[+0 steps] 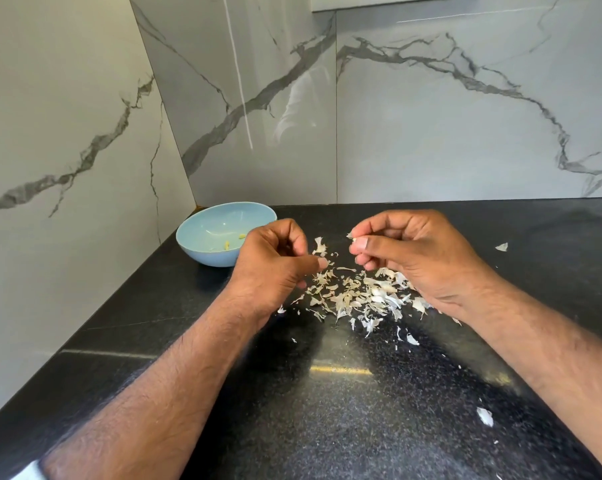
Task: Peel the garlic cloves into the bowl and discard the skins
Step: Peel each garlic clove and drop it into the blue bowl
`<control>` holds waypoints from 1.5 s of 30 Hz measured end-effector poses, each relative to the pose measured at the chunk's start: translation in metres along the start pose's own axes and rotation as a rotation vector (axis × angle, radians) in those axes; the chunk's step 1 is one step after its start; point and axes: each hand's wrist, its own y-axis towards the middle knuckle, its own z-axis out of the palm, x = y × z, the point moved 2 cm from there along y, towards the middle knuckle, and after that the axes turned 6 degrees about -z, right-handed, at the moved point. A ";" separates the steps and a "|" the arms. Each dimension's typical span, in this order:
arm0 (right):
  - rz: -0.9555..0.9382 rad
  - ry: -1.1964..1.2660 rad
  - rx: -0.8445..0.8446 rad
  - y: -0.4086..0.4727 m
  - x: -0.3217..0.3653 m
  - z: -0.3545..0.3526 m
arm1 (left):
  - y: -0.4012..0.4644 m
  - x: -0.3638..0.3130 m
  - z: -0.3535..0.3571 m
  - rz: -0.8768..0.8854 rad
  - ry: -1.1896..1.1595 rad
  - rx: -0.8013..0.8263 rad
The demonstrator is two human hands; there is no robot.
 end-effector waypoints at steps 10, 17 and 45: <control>0.104 -0.159 -0.063 0.005 -0.005 0.011 | -0.007 0.001 0.012 -0.067 0.012 0.142; 0.278 -0.072 0.003 -0.002 -0.004 0.004 | -0.004 -0.002 0.003 -0.093 0.031 0.068; -0.042 -0.536 -0.062 -0.004 0.002 0.004 | -0.014 -0.009 0.010 0.057 -0.261 0.081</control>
